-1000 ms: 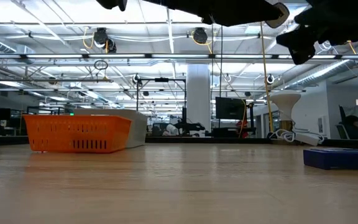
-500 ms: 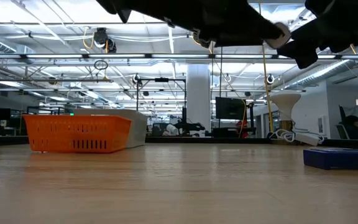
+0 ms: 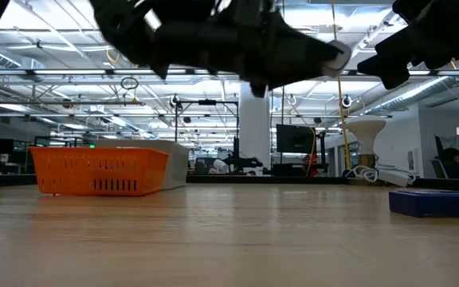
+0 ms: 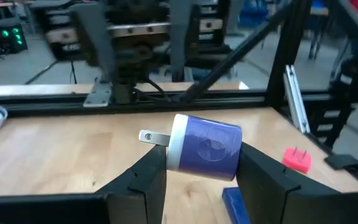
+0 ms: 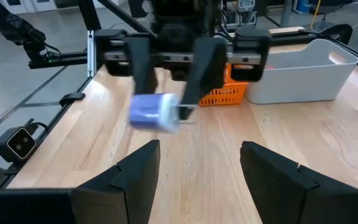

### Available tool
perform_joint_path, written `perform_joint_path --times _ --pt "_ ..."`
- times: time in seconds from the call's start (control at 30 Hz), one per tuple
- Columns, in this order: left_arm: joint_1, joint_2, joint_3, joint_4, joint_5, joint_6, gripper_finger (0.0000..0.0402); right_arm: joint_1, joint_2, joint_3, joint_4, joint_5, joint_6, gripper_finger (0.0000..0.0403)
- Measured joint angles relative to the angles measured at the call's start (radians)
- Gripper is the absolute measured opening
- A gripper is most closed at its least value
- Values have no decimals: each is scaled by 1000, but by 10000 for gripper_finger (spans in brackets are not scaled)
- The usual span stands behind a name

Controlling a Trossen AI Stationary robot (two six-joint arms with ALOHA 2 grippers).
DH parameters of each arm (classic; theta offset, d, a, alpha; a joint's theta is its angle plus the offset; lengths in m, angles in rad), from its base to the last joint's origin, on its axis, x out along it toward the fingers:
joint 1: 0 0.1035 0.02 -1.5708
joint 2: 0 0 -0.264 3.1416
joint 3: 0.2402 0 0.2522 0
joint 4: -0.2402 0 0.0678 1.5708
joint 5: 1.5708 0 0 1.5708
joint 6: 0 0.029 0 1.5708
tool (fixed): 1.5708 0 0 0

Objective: Pick & Place Office items
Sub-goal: Put the violet charger adapter into the gray bin

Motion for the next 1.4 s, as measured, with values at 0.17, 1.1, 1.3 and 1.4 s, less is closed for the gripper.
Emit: perform_joint_path --times 0.17,1.1,1.3,1.4 --pt "23 1 -143 267 1 -78 161 0 -5 0 -24 0 0 212" --pt "73 -722 -638 67 -342 -10 160 0 -399 -171 -99 47 -41 190" --pt "73 -791 -677 68 -377 -9 167 -19 -507 -227 -101 52 -58 177" --pt "73 -795 -681 68 -387 -9 160 -56 -557 -245 -122 53 -60 171"
